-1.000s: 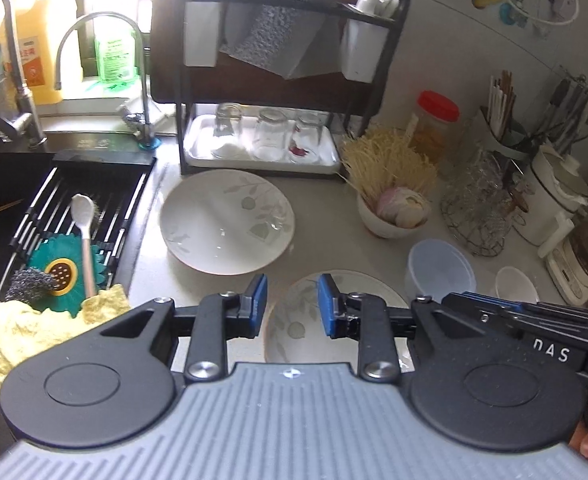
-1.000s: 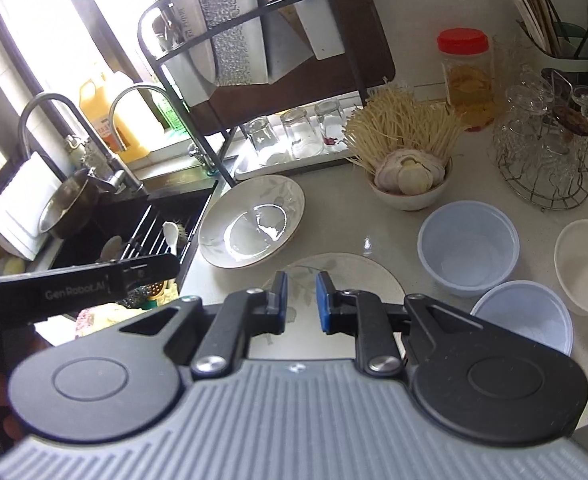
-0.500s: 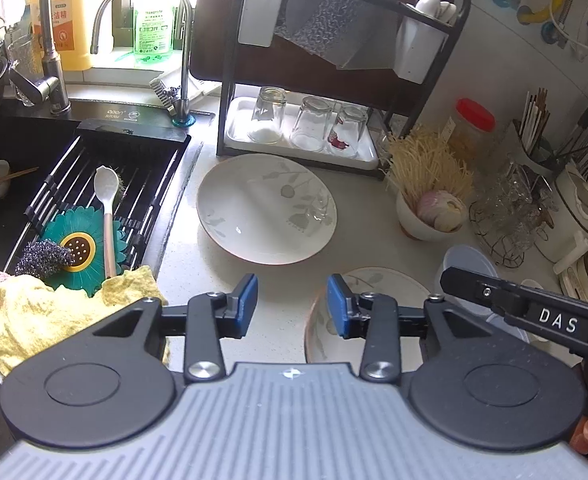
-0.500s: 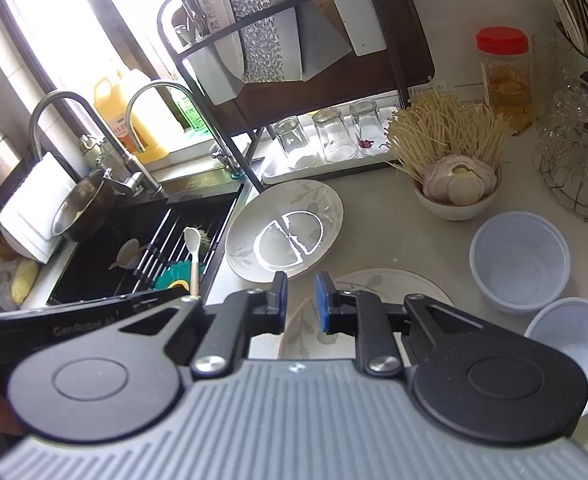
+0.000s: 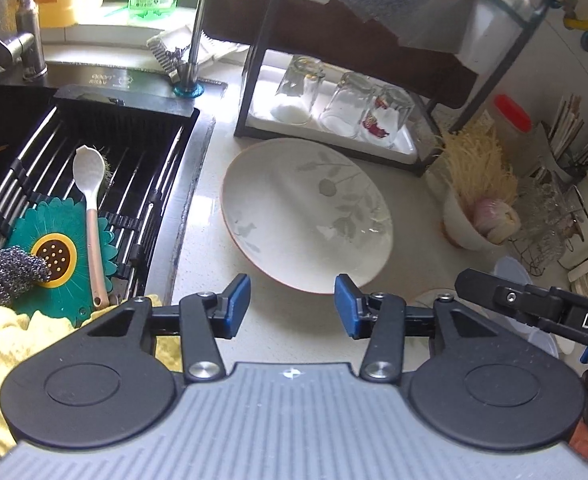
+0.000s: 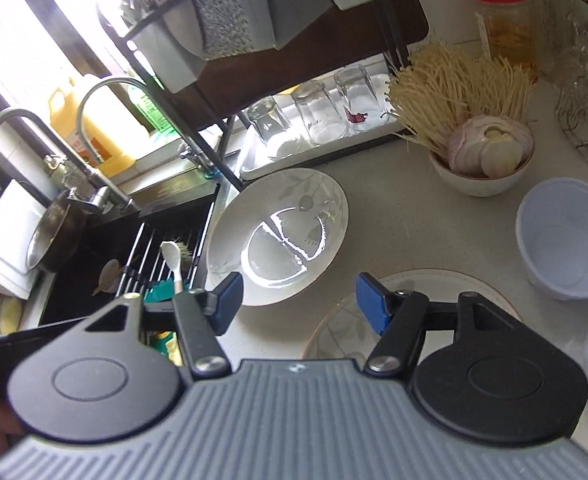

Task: Organize plates and bowls
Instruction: 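Move both grippers to the second leaf-pattern plate and close on its rim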

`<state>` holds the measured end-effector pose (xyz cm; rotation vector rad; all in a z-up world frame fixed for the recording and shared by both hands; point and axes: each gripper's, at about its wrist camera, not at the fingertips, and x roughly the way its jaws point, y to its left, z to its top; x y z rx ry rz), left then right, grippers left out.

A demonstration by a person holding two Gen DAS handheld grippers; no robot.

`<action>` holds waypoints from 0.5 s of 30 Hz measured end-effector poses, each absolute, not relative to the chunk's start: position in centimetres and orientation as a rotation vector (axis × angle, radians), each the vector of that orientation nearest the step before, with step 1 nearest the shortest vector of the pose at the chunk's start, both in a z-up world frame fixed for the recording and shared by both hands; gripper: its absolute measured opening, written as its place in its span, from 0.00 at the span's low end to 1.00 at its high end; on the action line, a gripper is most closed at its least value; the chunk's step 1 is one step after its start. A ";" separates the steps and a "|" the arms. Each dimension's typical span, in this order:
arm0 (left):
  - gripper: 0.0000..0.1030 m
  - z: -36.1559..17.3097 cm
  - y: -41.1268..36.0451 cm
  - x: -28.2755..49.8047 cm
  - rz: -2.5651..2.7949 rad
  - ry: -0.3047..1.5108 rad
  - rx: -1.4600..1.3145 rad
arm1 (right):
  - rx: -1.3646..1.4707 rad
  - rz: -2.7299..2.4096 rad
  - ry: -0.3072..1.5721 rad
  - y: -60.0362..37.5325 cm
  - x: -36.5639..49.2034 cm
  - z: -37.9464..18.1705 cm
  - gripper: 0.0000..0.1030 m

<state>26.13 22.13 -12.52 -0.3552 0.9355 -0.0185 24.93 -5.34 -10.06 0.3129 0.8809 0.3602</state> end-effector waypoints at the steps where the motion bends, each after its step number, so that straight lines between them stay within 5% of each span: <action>1: 0.51 -13.1 22.6 26.7 -0.021 0.943 -0.360 | 0.307 0.352 0.877 -5.0 25.4 -10.5 0.64; 15: 0.51 -18.5 27.0 33.5 -0.082 0.991 -0.363 | 0.334 0.245 0.908 -2.2 31.3 -15.3 0.63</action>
